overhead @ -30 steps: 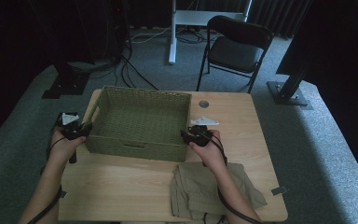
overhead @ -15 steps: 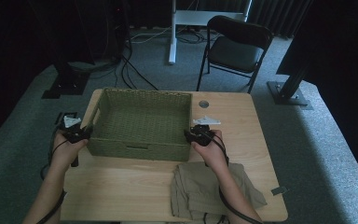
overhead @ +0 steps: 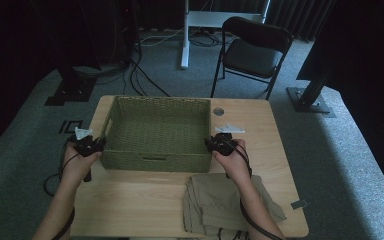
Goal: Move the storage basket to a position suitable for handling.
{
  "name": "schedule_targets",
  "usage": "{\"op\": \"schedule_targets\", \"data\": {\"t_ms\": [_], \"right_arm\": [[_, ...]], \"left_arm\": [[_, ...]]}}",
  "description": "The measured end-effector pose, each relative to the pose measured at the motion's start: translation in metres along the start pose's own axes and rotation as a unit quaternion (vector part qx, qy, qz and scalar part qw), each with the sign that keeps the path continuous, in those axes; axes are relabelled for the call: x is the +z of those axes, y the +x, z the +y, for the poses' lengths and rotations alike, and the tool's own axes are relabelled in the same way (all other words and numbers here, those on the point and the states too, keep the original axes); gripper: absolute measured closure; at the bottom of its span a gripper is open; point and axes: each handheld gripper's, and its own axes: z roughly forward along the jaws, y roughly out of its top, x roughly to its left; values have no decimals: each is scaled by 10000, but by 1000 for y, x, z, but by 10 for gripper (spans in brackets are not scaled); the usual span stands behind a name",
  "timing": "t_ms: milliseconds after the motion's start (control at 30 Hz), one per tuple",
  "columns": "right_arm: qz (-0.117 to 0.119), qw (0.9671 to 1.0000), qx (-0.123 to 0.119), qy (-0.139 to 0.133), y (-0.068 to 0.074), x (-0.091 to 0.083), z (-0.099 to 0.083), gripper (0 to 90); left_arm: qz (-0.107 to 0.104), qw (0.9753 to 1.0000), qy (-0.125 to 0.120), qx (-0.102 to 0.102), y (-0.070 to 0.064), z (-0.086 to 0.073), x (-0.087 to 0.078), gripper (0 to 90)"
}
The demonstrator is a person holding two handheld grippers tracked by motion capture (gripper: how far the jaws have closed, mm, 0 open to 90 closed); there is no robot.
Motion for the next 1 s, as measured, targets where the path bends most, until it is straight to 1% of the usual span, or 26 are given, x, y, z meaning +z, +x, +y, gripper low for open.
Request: {"op": "schedule_targets", "data": {"t_ms": [167,300,467,533,600,667,700,733,767,800,833,867,900,933,1000], "right_arm": [[-66,10000,9,20,-11,-6,-2,702],[-60,9999,105,-3,-20,-10,-5,705],[-146,9998,97,46,-30,-16,-7,712],[-155,9998,125,52,-34,-19,-8,713],[-154,9997,166,50,-37,-21,-9,715],[-160,9997,170,41,-38,-21,-9,714],[-152,9997,174,44,-39,-22,-10,714],[-120,9998,174,69,-40,-22,-9,709],[-96,9998,163,85,-40,-22,-8,689],[-51,9998,158,83,-40,-22,-8,644],[22,9998,183,85,-40,-23,-6,595],[75,9998,176,70,-39,-22,-5,580],[77,9998,150,50,-39,-23,-4,568],[60,9999,125,24,-39,-23,-2,535],[-28,9999,130,-82,-39,-23,4,506]], "left_arm": [[-53,10000,30,34,-13,0,1,825],[-68,10000,46,50,-23,0,2,822],[-134,9998,100,120,-35,1,3,815],[-178,9998,100,81,-38,1,4,810],[-249,9996,115,-56,-40,1,5,803],[-255,9996,110,-78,-40,1,5,798],[-376,9992,86,-111,-40,1,5,798],[-496,9986,91,-144,-40,1,5,677],[-504,9987,72,-55,-41,2,5,630],[-527,9986,8,7,-41,3,5,585],[-587,9982,-83,-27,-40,6,5,491],[-630,9979,-154,-59,-39,9,5,426],[-639,9978,-175,-70,-38,11,5,397],[-640,9978,-165,-41,-37,15,5,375],[-639,9977,-208,-24,-35,20,7,349]]}}
